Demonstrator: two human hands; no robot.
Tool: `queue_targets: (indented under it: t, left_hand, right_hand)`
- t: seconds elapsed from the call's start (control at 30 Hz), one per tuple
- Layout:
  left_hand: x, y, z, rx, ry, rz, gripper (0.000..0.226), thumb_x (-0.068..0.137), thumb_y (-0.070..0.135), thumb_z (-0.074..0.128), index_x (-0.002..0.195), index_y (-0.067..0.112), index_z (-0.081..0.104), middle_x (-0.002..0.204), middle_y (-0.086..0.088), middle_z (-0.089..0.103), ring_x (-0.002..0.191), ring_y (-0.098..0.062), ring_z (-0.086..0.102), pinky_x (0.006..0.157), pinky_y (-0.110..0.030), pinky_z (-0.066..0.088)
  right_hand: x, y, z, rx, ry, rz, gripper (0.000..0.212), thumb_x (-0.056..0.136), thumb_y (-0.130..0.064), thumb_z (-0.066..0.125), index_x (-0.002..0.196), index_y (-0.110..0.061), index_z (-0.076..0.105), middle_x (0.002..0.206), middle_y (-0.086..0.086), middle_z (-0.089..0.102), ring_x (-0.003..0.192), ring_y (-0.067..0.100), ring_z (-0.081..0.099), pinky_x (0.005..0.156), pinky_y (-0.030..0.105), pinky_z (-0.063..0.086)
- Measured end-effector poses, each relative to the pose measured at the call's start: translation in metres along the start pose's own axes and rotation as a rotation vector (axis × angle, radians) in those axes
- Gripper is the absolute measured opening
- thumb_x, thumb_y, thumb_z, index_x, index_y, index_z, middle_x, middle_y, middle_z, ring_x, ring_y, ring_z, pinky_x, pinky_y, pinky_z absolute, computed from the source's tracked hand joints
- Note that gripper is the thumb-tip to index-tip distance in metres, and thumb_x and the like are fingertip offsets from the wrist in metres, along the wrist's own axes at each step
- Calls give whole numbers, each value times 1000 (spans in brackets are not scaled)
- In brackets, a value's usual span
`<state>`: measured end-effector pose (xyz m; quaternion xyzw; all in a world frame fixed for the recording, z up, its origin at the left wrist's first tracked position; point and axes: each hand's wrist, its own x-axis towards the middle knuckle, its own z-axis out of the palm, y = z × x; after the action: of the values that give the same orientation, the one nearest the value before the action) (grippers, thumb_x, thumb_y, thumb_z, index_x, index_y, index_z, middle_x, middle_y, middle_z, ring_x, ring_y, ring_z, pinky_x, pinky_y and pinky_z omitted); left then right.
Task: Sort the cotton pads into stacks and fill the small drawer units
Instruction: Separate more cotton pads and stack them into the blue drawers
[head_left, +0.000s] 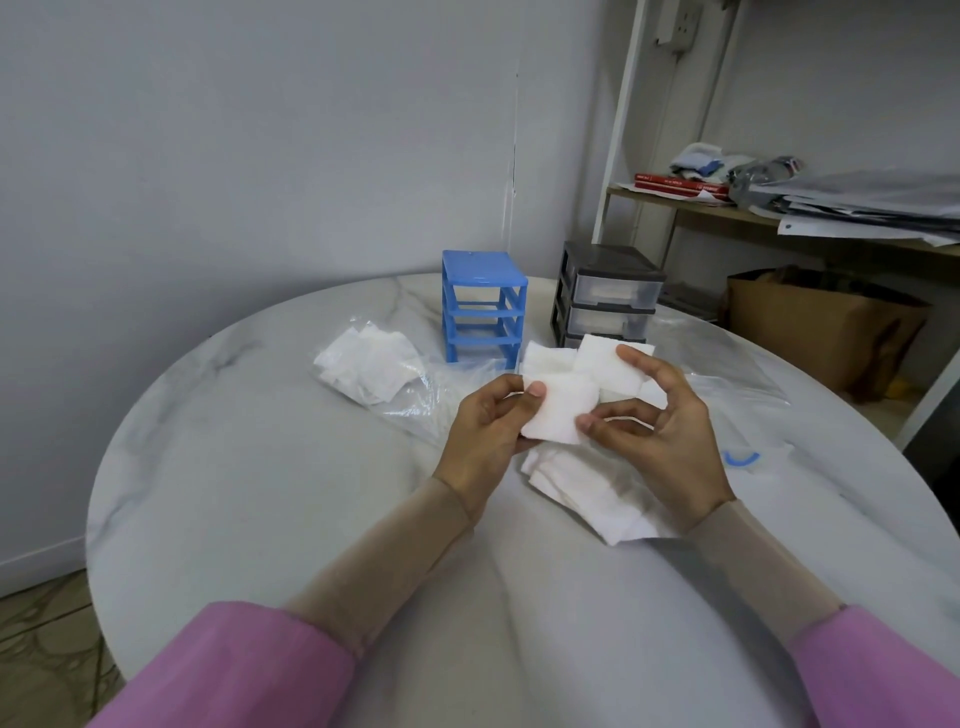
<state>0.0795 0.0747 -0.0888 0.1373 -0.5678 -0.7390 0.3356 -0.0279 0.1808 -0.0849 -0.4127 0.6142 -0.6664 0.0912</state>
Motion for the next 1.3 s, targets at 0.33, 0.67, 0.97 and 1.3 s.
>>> queue_targets:
  t: [0.33, 0.67, 0.97, 1.3]
  left_hand:
    - [-1, -2, 1, 16, -41, -3, 9, 93, 9, 51, 96, 5, 59, 70, 8, 70, 68, -2, 67, 60, -16, 53]
    - [1, -3, 0, 45, -57, 26, 14, 90, 1, 54, 103, -2, 58, 69, 6, 69, 66, -3, 67, 59, -15, 52]
    - [2, -4, -4, 127, -22, 56, 16, 82, -3, 63, 98, 1, 62, 80, 1, 69, 70, -1, 66, 63, -14, 51]
    - [4, -8, -7, 161, 35, -40, 13, 86, 4, 61, 99, 1, 59, 82, -4, 66, 64, -1, 63, 60, -13, 51]
  right_hand:
    - [0, 0, -1, 50, 9, 9, 66, 70, 12, 72, 123, -21, 49, 80, -11, 59, 64, 0, 58, 68, 19, 55]
    - [2, 1, -1, 80, 27, -15, 63, 71, 11, 71, 120, -22, 49, 89, -12, 58, 64, -1, 58, 66, 16, 54]
    - [3, 1, -5, -39, 81, -93, 36, 81, -10, 68, 110, -31, 59, 109, -9, 61, 93, 11, 59, 81, 25, 52]
    - [2, -8, -6, 138, 86, -190, 18, 81, 1, 62, 87, -15, 66, 81, -17, 71, 79, -1, 62, 74, 13, 48]
